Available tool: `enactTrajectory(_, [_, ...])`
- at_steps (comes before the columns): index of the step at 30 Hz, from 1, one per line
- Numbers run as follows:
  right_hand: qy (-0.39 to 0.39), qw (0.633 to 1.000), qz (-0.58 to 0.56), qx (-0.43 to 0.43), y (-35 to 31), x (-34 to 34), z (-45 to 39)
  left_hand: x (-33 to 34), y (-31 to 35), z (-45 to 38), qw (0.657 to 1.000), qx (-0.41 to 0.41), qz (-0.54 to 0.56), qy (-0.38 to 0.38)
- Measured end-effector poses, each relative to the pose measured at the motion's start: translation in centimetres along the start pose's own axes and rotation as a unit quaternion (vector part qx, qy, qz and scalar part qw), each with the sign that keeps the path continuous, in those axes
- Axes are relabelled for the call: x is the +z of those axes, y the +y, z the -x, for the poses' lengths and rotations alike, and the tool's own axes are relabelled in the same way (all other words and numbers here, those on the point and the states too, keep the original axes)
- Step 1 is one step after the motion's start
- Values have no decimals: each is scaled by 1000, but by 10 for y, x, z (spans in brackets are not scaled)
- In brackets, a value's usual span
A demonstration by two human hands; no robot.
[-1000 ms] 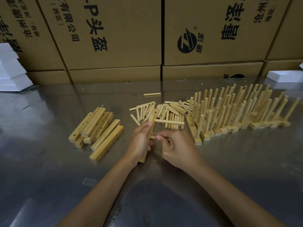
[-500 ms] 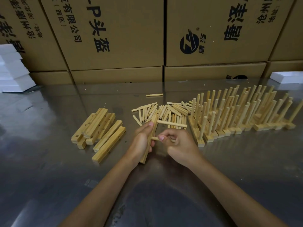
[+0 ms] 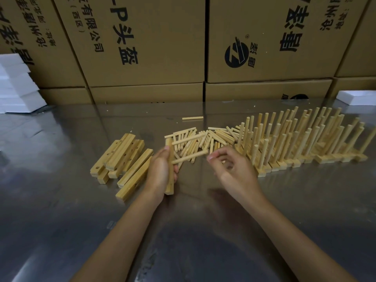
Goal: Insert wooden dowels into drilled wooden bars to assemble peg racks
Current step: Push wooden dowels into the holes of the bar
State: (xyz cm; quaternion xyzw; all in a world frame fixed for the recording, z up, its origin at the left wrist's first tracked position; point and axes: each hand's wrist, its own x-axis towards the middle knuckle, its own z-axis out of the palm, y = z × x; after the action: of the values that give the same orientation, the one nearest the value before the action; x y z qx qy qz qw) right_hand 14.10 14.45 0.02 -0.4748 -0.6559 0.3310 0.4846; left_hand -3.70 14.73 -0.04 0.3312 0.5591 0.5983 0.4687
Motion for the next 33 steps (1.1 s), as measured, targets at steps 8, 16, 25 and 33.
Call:
enactTrajectory(8, [-143, 940, 288, -118, 11, 33, -12, -28, 9, -13, 988, -71, 128, 51])
enactTrajectory(16, [-159, 928, 299, -157, 1, 62, 5, -29, 10, -14, 986, -74, 139, 47])
enactTrajectory(25, [-99, 946, 296, -91, 6, 36, 15, -22, 9, -9, 987, -87, 132, 26])
enactTrajectory(33, [-165, 969, 96, -155, -6, 35, 22, -19, 6, -7, 986, -79, 145, 20])
